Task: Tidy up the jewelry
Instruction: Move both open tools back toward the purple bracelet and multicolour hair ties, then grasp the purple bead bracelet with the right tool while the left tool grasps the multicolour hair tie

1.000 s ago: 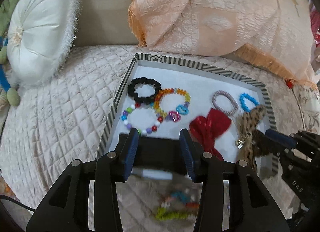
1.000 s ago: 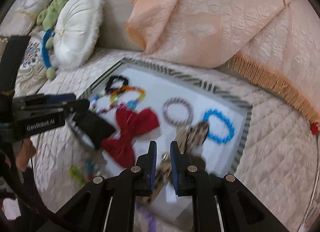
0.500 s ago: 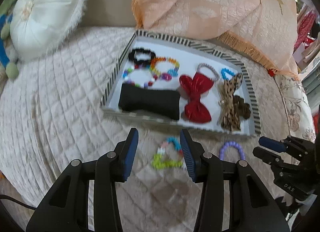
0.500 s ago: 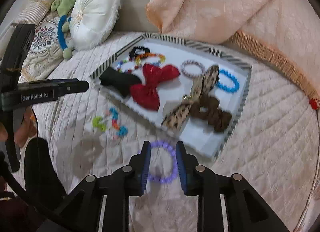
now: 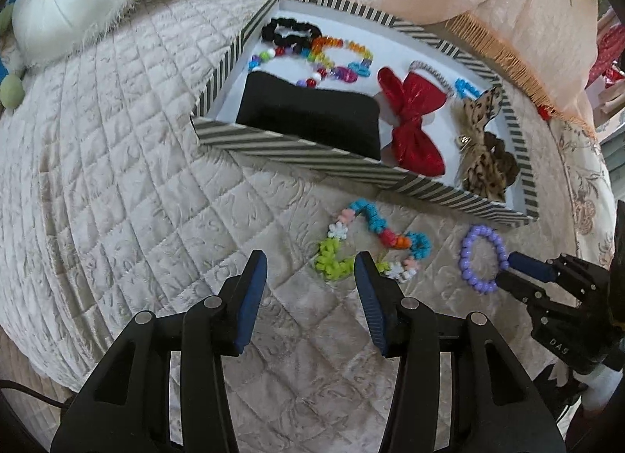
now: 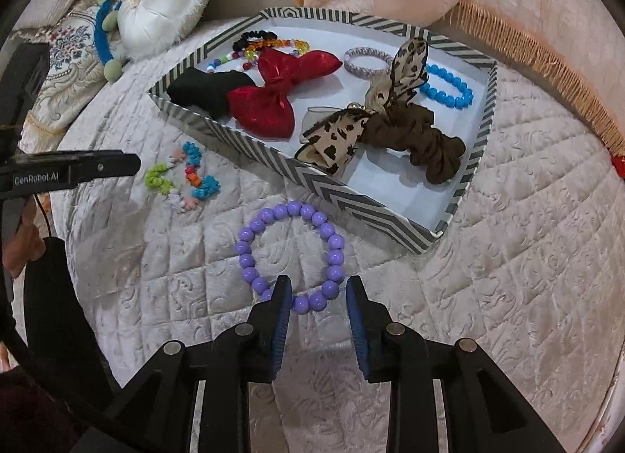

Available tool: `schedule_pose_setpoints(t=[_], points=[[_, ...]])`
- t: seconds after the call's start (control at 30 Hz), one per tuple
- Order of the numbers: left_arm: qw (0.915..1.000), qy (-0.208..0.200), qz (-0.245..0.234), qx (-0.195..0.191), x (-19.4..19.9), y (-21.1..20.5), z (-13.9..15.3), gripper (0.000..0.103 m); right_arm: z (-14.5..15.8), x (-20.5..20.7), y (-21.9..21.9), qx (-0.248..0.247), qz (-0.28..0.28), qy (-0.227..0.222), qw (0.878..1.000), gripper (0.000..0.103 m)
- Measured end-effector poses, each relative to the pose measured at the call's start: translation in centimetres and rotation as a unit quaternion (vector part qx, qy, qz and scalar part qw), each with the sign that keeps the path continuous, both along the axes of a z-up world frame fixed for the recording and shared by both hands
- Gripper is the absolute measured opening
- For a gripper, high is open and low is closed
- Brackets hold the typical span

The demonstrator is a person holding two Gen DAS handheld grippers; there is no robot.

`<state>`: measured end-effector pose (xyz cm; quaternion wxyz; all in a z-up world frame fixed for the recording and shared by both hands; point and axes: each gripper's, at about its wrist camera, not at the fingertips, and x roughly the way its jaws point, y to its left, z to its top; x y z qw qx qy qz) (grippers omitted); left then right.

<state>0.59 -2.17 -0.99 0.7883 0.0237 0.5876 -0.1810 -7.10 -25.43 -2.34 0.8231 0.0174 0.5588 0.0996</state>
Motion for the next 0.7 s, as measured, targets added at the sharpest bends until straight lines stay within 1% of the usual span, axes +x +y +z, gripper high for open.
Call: schedule_pose_setpoints(t=[0.2,0.3,0.4,0.6,0.7], points=[[0.9998,0.009,0.015,0.007,1.0,-0.1,-1.7,0.046,-0.8,1.3,0.2,-0.012,0.004,0.003,1.0,0.027],[0.9997,0.011,0.015,0.015,1.2,-0.6,-2.5,0.046,-0.9,1.7,0.2,-0.014,0.007,-0.001,1.0,0.027],[0.9996,0.007,0.018,0.018,1.5,-1.1,-2.7,0.048,-1.0,2.0,0.2,-0.015,0.013,-0.005,1.0,0.027],[0.9997,0.01,0.023,-0.004,2.5,-1.8,-2.3,0.048,-1.2,2.3,0.1,-0.006,0.017,-0.009,1.0,0.028],[0.9997,0.01,0.009,0.018,2.4,-2.5,-2.9,0.048,-1.3,2.0,0.3,-0.015,0.029,-0.019,0.999,0.028]])
